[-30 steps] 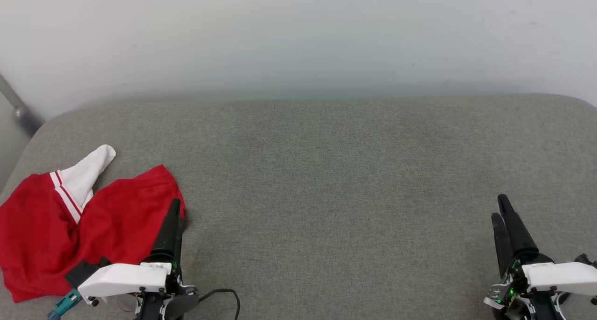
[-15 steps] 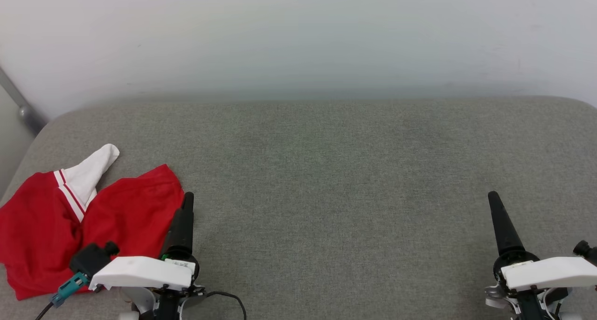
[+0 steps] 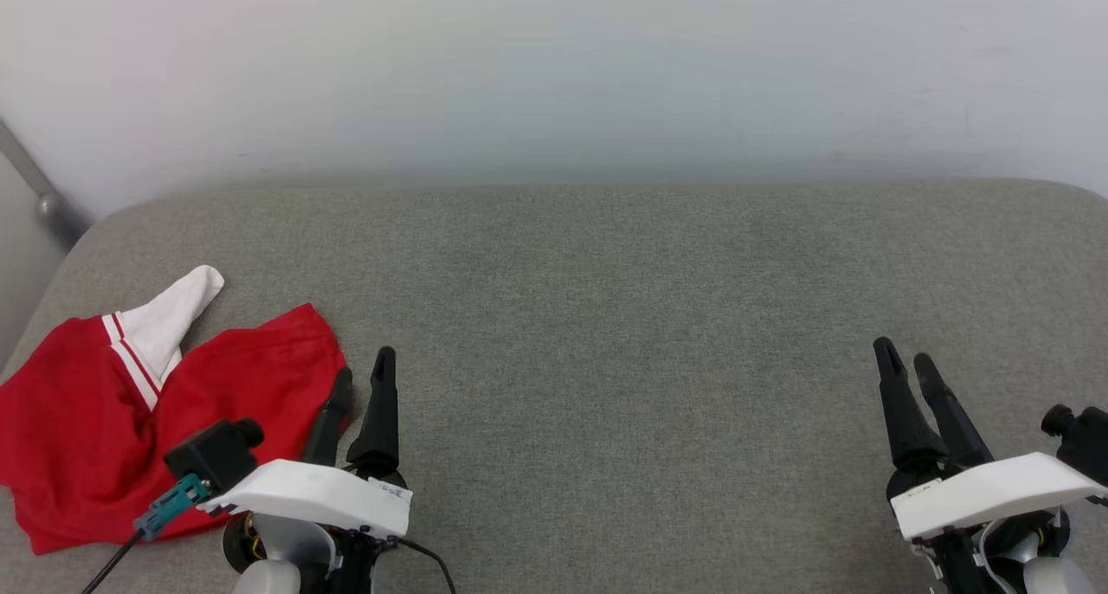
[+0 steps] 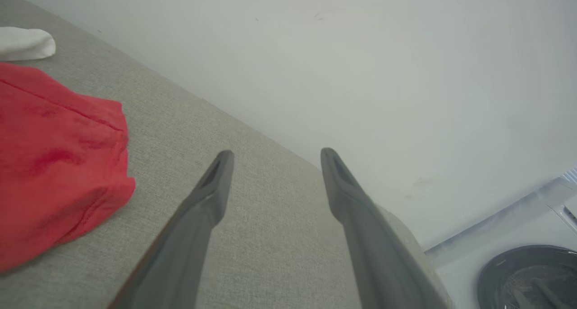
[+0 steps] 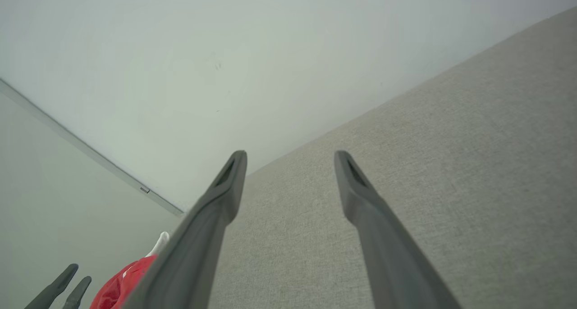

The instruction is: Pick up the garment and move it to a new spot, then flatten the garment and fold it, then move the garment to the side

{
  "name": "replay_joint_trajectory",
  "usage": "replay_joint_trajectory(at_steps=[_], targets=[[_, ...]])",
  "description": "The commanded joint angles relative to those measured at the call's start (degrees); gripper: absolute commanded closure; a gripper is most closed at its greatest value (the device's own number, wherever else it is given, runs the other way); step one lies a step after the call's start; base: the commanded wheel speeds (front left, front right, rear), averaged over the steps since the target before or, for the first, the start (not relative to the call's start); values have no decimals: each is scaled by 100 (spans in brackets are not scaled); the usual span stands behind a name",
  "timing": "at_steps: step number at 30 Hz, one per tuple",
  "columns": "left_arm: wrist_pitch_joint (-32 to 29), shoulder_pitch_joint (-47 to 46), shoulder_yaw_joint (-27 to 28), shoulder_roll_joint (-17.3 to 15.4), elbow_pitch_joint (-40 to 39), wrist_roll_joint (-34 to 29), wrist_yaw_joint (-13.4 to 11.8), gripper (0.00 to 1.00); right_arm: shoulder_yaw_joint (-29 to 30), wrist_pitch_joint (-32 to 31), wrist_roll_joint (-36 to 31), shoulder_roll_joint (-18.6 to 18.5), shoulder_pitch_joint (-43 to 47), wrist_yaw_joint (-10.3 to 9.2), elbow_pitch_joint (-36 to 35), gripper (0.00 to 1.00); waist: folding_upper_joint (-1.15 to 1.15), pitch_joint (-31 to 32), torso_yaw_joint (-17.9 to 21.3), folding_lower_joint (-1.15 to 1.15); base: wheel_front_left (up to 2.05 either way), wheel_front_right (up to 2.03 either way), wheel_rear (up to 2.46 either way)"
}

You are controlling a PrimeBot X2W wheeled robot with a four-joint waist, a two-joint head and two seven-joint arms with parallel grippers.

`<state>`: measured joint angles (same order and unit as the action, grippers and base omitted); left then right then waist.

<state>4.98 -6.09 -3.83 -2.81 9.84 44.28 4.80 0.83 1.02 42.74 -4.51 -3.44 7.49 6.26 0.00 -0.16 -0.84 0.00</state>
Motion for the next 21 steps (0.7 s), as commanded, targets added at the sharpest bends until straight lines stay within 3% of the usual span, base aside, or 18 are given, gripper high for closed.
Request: replay_joint_trajectory(at_steps=[1, 21], targets=[[66, -124, -61, -35, -56, -279, -27, 0, -17, -13, -257, -24, -30, 0, -150, 0, 0, 2, -5, 0, 0, 0, 0], [380, -195, -514, -255, -38, -1732, -243, 0, -49, -189, -1661, -20, 93, 0, -451, 0, 0, 9, -17, 0, 0, 0, 0]])
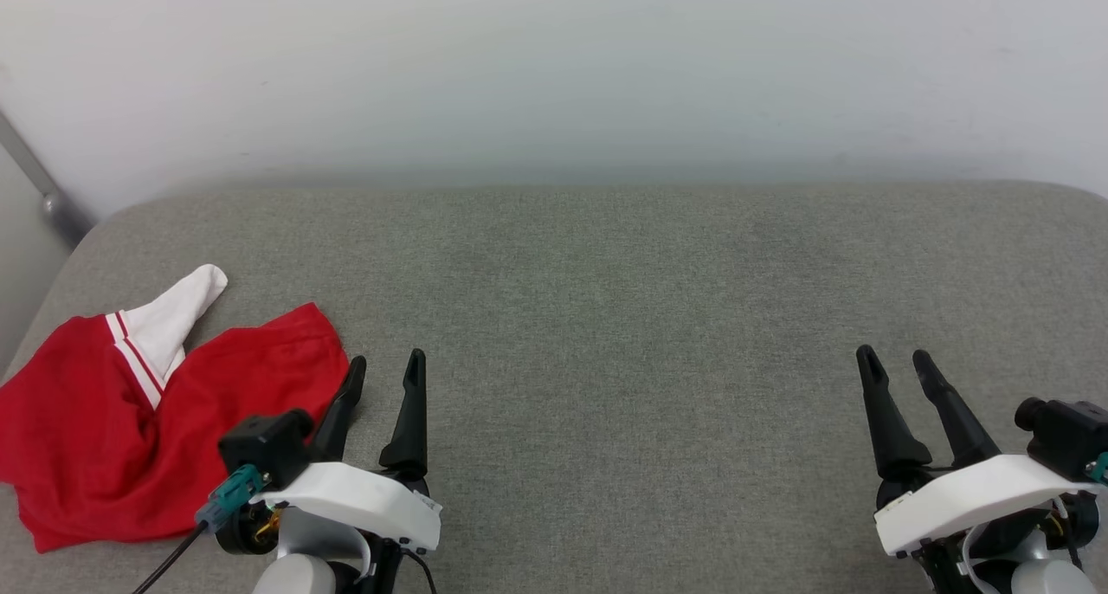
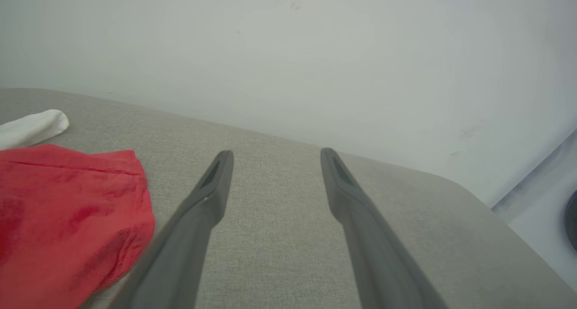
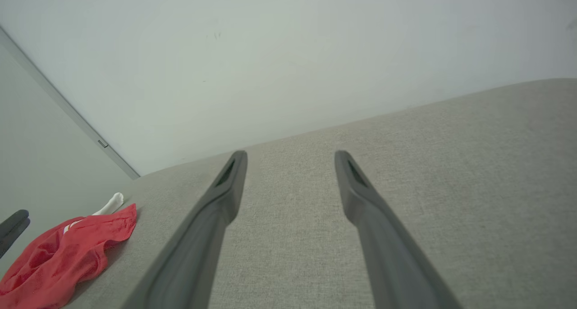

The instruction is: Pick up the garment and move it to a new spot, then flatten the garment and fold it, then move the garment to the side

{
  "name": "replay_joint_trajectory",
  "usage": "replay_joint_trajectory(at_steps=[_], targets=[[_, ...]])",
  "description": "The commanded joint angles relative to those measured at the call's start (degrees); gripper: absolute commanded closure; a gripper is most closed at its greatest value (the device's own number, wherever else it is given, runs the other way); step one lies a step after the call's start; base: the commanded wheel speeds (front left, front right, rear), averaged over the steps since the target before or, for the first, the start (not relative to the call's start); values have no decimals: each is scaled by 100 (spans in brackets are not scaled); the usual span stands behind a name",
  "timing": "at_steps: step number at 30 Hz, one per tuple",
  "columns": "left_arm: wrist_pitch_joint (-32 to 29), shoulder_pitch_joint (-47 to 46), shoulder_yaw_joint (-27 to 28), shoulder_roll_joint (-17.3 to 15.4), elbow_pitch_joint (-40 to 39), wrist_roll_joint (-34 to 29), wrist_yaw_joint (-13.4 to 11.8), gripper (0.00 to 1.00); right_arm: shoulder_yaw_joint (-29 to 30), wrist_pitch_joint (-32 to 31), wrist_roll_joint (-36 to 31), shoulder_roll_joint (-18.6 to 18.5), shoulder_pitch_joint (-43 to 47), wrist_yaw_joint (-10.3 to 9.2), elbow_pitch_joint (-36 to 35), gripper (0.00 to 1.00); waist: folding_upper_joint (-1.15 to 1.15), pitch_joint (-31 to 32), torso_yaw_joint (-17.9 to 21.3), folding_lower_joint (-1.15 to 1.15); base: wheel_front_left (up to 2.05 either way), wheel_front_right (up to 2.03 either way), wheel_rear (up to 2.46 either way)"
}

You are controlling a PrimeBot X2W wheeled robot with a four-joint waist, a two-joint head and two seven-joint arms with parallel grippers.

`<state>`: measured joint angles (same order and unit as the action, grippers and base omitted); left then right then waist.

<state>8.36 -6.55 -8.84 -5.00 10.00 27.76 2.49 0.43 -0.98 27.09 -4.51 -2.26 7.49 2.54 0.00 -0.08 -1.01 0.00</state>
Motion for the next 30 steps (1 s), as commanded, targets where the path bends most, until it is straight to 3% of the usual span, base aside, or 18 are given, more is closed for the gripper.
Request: replay_joint_trajectory(at_steps=[1, 30], targets=[[57, -150, -33, -41, -49, -135, -20, 0, -14, 15, -150, -21, -23, 0, -90, 0, 0, 1, 0, 0, 0, 0, 0], [437, -143, -193, -57, 194, -1427, -177, 0, 17, 90, -1724, 92, 113, -1, -376, 0, 0, 34, 6, 0, 0, 0, 0]])
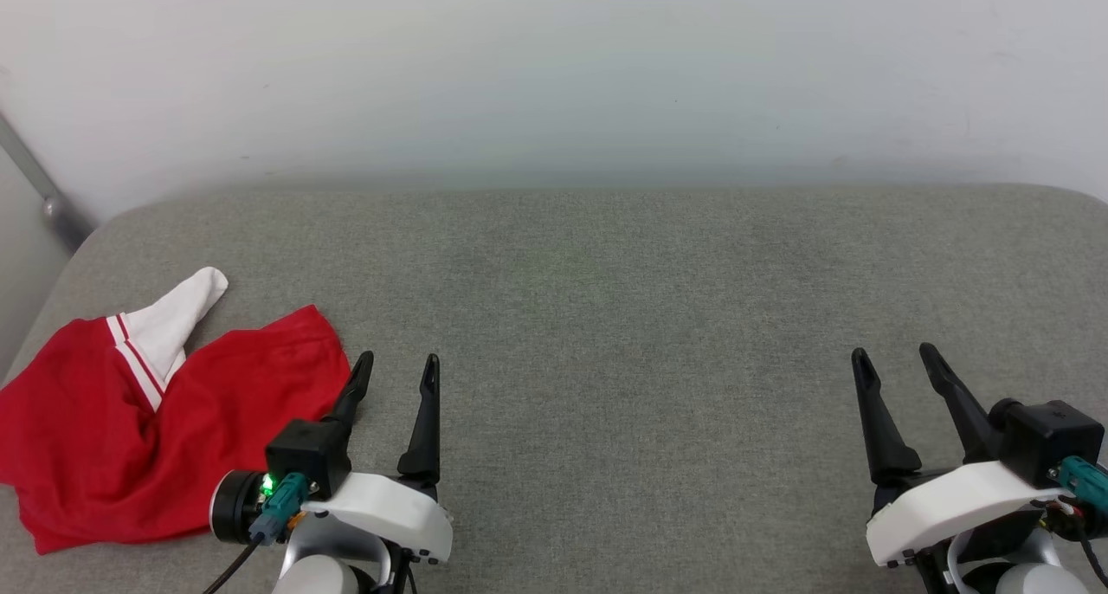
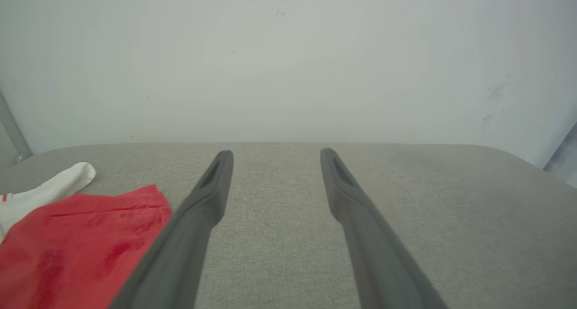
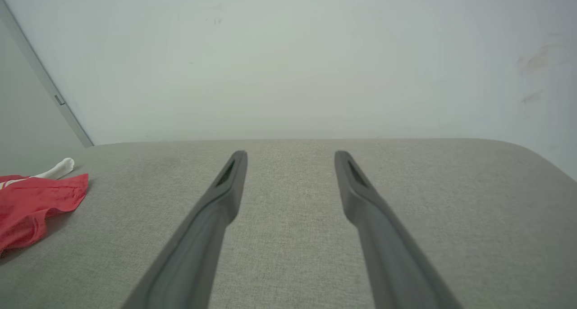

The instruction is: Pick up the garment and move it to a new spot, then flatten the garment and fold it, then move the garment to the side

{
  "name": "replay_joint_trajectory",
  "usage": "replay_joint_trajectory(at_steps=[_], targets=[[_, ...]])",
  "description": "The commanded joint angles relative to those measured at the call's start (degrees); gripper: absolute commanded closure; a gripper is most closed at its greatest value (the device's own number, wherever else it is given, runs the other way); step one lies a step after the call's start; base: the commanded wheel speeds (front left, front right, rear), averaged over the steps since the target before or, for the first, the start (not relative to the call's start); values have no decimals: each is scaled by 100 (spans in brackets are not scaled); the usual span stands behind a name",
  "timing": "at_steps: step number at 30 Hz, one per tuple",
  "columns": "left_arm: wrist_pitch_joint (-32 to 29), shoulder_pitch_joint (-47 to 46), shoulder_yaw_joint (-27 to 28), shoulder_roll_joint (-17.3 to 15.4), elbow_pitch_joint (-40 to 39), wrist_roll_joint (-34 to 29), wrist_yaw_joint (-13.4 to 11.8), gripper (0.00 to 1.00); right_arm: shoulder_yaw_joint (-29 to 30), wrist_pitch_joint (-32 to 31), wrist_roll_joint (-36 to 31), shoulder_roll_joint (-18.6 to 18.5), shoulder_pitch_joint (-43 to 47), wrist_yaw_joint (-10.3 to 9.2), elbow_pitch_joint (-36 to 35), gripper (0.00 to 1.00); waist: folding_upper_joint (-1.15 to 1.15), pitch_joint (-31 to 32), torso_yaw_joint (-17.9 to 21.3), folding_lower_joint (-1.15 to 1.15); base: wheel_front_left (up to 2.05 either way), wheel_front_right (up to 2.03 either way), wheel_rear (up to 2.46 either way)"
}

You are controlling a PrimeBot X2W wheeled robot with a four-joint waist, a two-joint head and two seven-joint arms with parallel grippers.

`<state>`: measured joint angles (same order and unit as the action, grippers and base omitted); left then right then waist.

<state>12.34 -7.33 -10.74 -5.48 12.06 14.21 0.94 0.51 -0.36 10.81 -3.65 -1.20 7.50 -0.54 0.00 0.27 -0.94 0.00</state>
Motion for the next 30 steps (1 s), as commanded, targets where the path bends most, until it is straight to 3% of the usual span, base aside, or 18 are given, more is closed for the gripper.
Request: replay_joint_trajectory(at_steps=[1, 18, 30], targets=[[54, -64, 2, -3, 2, -107, -22, 0, 20, 28, -141, 13, 13, -2, -74, 0, 0, 0, -3, 0, 0, 0, 0], [232, 4, 171, 129, 235, -583, 55, 0, 170, 11, -735, 82, 144, -2, -311, 0, 0, 31, -15, 0, 0, 0, 0], [289, 14, 341, 202, 436, -637, 139, 0, 155, 1, -694, 83, 158, -2, -310, 0, 0, 73, 22, 0, 0, 0, 0]])
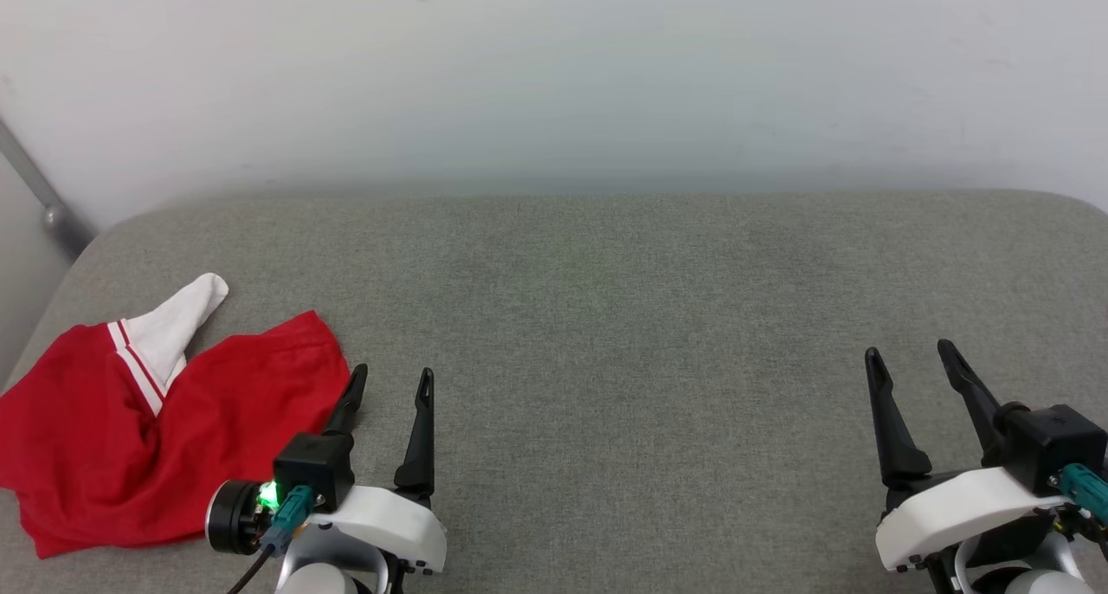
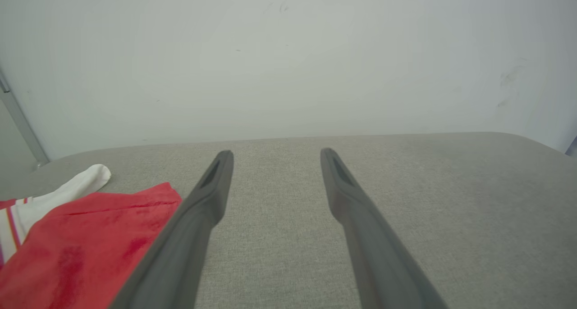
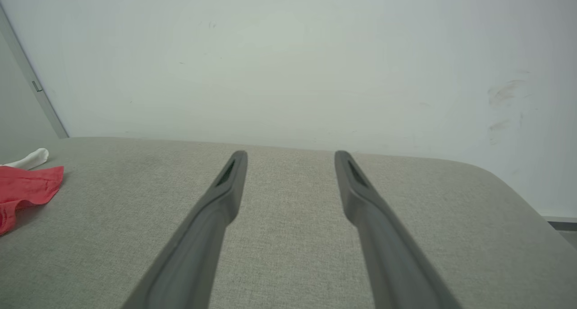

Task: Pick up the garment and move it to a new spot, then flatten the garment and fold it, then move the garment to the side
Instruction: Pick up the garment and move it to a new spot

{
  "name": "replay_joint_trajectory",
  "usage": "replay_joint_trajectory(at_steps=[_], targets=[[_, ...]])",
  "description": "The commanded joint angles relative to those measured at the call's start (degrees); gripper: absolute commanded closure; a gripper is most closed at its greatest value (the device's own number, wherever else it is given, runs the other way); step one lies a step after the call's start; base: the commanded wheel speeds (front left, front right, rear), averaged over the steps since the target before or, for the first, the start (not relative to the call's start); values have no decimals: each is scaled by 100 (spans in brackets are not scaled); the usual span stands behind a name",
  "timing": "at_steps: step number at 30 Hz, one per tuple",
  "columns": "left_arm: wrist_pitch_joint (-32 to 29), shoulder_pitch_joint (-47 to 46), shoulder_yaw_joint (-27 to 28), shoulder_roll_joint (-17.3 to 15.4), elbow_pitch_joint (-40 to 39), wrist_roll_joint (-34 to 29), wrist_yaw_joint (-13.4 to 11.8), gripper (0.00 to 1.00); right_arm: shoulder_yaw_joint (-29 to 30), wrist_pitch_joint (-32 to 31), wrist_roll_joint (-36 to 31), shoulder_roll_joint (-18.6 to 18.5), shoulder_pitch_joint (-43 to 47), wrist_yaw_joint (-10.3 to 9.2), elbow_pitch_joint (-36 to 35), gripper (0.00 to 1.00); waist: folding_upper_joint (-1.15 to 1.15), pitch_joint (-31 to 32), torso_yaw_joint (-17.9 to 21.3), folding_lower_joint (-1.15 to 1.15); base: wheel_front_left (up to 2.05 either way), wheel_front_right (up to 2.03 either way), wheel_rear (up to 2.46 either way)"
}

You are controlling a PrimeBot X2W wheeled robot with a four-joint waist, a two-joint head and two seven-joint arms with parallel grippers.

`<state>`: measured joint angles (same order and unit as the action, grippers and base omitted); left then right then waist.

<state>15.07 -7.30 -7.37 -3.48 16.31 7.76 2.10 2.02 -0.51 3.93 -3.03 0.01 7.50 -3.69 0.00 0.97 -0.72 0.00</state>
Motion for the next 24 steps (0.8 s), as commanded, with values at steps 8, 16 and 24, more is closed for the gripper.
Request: replay_joint_trajectory(at_steps=[8, 16, 24], targets=[[16, 30, 76, 33, 108, 105, 75, 0, 33, 39, -23, 21, 76, -2, 43, 0, 0, 17, -10, 0, 0, 0, 0], [16, -28, 99, 50, 158, 153, 89, 0, 28, 37, -90, 21, 97, -2, 25, 0, 0, 4, -79, 0, 0, 0, 0], [16, -127, 202, 58, 211, 294, 35, 0, -54, 1, -166, 22, 135, -2, -88, 0, 0, -34, -578, 0, 0, 0, 0]])
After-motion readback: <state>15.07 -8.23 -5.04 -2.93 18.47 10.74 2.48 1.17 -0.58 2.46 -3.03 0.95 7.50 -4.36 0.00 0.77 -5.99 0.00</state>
